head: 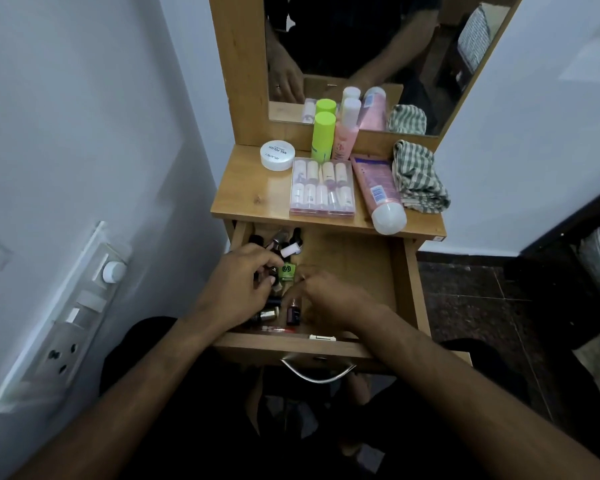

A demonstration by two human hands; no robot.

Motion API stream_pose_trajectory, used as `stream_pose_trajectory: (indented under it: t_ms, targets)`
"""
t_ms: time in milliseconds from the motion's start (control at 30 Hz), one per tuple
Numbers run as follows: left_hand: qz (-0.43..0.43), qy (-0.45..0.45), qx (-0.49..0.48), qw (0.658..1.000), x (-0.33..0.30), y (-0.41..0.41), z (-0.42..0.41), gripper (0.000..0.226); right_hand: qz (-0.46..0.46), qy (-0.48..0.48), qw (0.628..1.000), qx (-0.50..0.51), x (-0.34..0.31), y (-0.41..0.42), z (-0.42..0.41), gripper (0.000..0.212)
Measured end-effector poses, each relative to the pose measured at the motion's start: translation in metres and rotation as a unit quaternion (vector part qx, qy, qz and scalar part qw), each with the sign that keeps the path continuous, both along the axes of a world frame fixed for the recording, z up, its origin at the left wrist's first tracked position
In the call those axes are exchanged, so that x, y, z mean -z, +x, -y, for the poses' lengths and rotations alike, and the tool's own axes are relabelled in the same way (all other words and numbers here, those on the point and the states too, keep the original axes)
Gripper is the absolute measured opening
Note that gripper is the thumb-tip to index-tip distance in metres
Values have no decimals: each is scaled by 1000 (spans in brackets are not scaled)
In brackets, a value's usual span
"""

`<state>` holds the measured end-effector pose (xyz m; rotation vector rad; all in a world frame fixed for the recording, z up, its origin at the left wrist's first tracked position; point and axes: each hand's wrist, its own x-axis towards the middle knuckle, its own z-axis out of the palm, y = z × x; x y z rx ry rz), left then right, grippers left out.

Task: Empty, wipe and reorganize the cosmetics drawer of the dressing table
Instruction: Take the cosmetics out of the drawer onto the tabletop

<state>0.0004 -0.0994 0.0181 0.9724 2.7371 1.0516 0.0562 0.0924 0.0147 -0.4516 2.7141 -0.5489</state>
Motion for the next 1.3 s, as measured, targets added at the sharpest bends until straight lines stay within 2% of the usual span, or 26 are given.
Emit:
stream_pose_trajectory:
  t_ms: [167,333,433,567,700,867,1033,1300]
  targets:
    - [6,-14,0,1000,6,-1,-1,35,-28,0,999,27,4,1,-1,27]
    - [1,-26,-14,1000,6,-1,0,26,-81,-21,995,53,10,1,-5,31]
    - [-10,2,-28,1000,3,-1,3,23,-113,-97,983,109,7,6,-7,20]
    - [-2,76,-65,995,-8,-3,7,25,-148,-237,937,208,3,11,-14,20]
    - [30,146,-88,985,-39,-12,4,21,-173,-285,911,244,3,11,-17,24]
    - [-17,179,-111,977,-82,-48,-12,12,-196,-261,918,227,5,11,-16,23]
    - [-95,167,-105,976,-96,-90,-43,14,-198,-243,924,221,4,12,-16,23]
    - [-74,198,-134,968,-88,-116,-80,9,-202,-239,923,226,6,11,-19,22]
